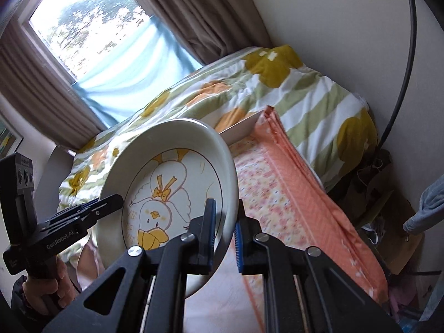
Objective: Organize plates and bowls
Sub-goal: 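Lift the small duck plate off the pink cloth and carry it to the stack, then lower the small duck plate onto the plate stack and open the right gripper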
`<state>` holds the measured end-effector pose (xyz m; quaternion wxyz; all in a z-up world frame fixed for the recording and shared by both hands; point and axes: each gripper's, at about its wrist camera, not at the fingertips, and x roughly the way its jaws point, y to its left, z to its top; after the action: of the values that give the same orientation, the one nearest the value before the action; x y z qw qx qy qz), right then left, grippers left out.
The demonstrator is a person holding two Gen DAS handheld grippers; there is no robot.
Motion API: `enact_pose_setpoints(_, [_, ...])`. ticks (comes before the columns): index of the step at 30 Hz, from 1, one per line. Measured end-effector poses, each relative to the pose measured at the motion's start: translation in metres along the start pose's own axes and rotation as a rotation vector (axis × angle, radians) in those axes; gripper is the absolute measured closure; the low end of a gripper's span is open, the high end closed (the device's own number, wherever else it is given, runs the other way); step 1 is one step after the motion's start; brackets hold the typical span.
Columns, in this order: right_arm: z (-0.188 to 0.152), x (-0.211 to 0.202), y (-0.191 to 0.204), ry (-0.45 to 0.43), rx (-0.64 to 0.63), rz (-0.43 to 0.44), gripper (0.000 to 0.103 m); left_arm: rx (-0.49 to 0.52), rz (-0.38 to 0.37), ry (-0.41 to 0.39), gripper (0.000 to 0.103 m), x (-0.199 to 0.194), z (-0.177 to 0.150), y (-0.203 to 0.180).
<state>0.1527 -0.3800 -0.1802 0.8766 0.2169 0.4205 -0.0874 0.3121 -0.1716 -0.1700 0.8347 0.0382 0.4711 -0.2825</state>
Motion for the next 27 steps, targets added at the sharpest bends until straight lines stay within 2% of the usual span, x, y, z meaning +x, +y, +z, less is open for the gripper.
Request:
enact_pose_setpoints(8, [-0.031, -0.026, 0.052, 0.057, -0.132, 0.066, 0.092, -0.150, 0.061, -0.037, 0.089, -0.065, -0.075, 0.027])
enact_pose_setpoints(14, [-0.056, -0.014, 0.090, 0.120, -0.245, 0.137, 0.092, -0.308, 0.154, -0.049, 0.089, -0.093, -0.135, 0.056])
enact_pose_setpoints(17, [-0.076, 0.000, 0.107, 0.162, -0.301, 0.171, 0.092, -0.370, 0.208, -0.041, 0.089, -0.095, -0.161, 0.070])
enact_pose_setpoints(20, [-0.097, 0.020, 0.119, 0.206, -0.351, 0.192, 0.092, -0.416, 0.231, -0.030, 0.089, -0.091, -0.186, 0.084])
enact_pose_setpoints(27, [-0.143, 0.069, 0.121, 0.305, -0.409, 0.218, 0.092, -0.482, 0.268, 0.003, 0.089, -0.070, -0.240, 0.107])
